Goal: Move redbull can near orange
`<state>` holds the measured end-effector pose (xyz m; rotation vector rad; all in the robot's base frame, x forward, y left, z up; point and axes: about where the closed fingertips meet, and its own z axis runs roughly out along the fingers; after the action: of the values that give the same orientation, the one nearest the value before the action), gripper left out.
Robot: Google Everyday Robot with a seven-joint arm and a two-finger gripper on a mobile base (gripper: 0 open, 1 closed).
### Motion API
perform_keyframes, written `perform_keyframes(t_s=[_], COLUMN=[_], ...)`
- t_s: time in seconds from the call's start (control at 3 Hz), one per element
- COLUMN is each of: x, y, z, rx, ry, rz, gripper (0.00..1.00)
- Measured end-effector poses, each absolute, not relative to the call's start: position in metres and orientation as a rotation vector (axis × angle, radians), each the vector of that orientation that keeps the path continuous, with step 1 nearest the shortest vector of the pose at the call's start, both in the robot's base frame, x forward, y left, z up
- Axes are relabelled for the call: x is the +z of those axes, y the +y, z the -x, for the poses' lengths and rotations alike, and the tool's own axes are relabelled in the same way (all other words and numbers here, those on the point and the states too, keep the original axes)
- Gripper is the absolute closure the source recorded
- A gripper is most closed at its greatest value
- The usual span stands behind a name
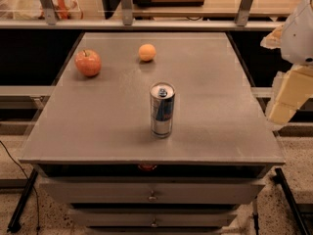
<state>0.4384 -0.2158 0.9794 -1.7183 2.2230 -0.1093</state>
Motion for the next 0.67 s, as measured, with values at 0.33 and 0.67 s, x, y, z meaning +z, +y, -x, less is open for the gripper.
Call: perform_keyframes(t_s=[0.33, 0.67], x=[0.979, 0.966], y=[-0.216, -0.211], z=[-0.438, -0.449], rx=[-0.109, -0.006], ry=[2.223, 2.151], rz=[1.718, 1.716], gripper=[0.0, 0.0])
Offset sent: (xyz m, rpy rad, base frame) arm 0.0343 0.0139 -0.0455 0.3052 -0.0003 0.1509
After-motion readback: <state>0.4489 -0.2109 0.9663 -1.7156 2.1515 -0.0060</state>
